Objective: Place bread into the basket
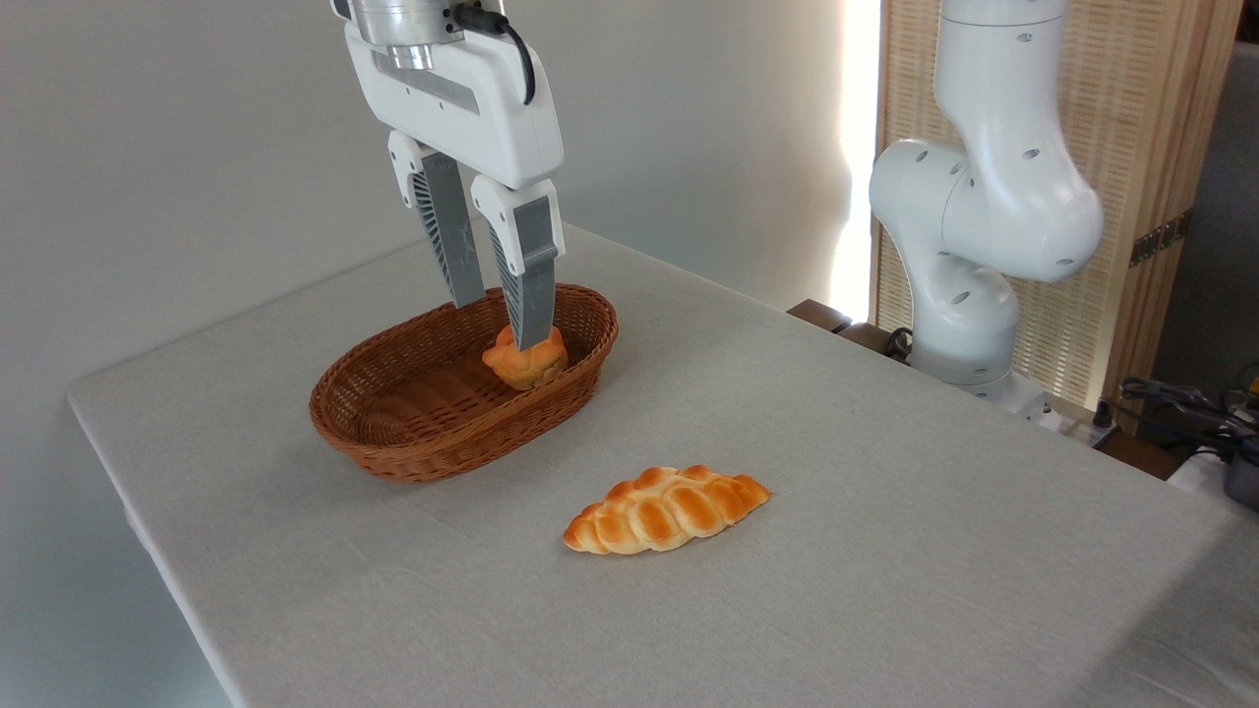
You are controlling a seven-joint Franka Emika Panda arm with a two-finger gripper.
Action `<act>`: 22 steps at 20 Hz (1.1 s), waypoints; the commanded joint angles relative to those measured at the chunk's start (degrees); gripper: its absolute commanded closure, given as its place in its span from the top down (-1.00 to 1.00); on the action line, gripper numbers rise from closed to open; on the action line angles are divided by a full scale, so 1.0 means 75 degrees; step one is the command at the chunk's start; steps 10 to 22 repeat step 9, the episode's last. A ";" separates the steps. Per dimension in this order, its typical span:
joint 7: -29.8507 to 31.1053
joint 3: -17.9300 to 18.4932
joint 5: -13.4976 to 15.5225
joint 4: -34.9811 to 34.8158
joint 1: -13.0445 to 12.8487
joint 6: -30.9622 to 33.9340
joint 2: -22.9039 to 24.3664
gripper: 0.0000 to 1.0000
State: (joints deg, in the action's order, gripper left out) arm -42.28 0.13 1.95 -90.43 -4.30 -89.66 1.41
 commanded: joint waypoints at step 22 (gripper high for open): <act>-0.0011 0.0205 -0.0025 0.0234 -0.0072 0.0271 -0.0094 1.00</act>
